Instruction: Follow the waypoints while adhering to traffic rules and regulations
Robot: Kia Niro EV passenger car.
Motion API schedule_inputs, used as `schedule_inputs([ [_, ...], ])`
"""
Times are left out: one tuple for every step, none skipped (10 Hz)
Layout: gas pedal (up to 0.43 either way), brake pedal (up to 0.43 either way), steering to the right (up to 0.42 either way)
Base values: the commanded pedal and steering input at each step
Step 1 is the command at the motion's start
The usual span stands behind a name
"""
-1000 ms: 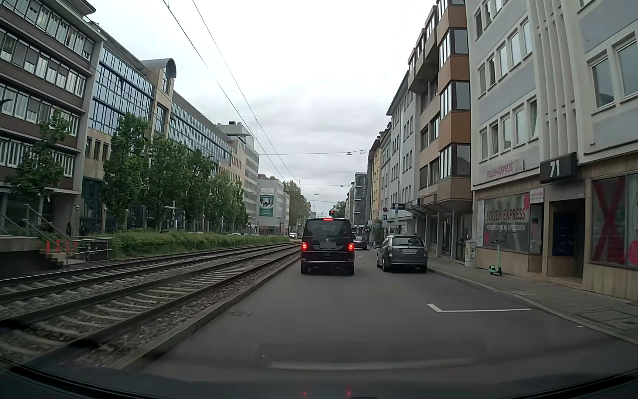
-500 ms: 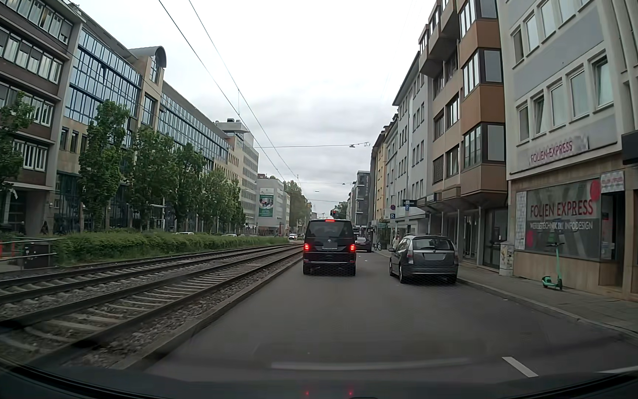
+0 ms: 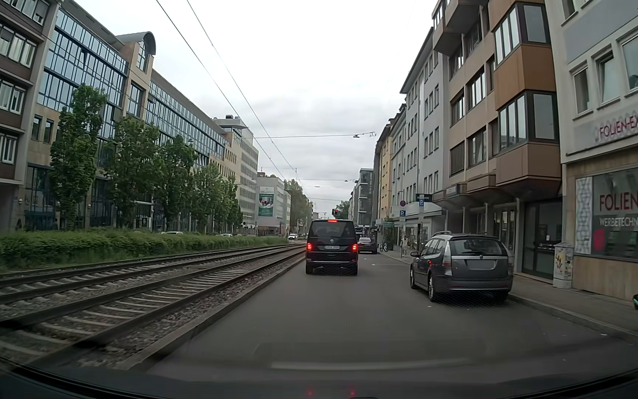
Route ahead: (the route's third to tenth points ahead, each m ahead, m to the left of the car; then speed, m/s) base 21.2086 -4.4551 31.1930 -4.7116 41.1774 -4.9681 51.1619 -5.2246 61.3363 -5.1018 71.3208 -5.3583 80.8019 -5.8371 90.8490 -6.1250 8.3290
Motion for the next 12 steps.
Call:
schedule_inputs([
  [0.008, 0.000, -0.003],
  [0.008, 0.000, -0.003],
  [0.008, 0.000, -0.002],
  [0.008, 0.000, -0.002],
  [0.008, 0.000, 0.000],
  [0.008, 0.000, 0.005],
  [0.008, 0.000, 0.008],
  [0.008, 0.000, 0.008],
  [0.008, 0.000, 0.006],
  [0.008, 0.000, 0.005],
  [0.008, 0.000, 0.005],
  [0.008, 0.000, 0.005],
])
